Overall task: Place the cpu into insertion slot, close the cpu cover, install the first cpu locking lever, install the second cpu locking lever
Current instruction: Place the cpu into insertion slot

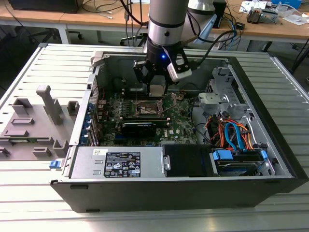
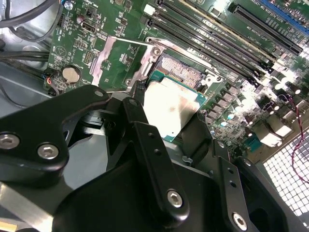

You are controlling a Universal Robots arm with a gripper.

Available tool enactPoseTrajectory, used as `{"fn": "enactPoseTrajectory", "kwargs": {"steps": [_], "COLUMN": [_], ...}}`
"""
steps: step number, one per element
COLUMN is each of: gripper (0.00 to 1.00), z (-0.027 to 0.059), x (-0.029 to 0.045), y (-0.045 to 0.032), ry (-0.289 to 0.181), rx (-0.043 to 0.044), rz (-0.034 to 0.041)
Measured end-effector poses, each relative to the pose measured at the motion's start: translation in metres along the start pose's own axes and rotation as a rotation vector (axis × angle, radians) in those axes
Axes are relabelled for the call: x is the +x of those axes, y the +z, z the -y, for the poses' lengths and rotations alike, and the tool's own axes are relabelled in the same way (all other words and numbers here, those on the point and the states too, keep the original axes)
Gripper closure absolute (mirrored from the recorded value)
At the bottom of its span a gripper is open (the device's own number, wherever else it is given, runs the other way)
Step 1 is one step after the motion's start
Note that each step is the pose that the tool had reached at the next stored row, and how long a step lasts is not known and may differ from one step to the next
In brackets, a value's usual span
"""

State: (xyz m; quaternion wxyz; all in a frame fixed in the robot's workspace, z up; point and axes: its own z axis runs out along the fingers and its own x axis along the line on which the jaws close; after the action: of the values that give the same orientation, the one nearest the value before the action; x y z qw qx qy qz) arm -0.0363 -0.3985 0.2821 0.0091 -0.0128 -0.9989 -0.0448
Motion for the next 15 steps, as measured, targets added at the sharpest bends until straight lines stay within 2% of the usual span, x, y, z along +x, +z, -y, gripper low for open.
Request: {"fn": "enactPoseTrajectory", "kwargs": {"steps": [15], "gripper": [0.45], "z": [0.0014], "x": [0.0000], "y": [0.0035], "ry": [0.000], "rx": [0.0000], "rz": [0.0000]}}
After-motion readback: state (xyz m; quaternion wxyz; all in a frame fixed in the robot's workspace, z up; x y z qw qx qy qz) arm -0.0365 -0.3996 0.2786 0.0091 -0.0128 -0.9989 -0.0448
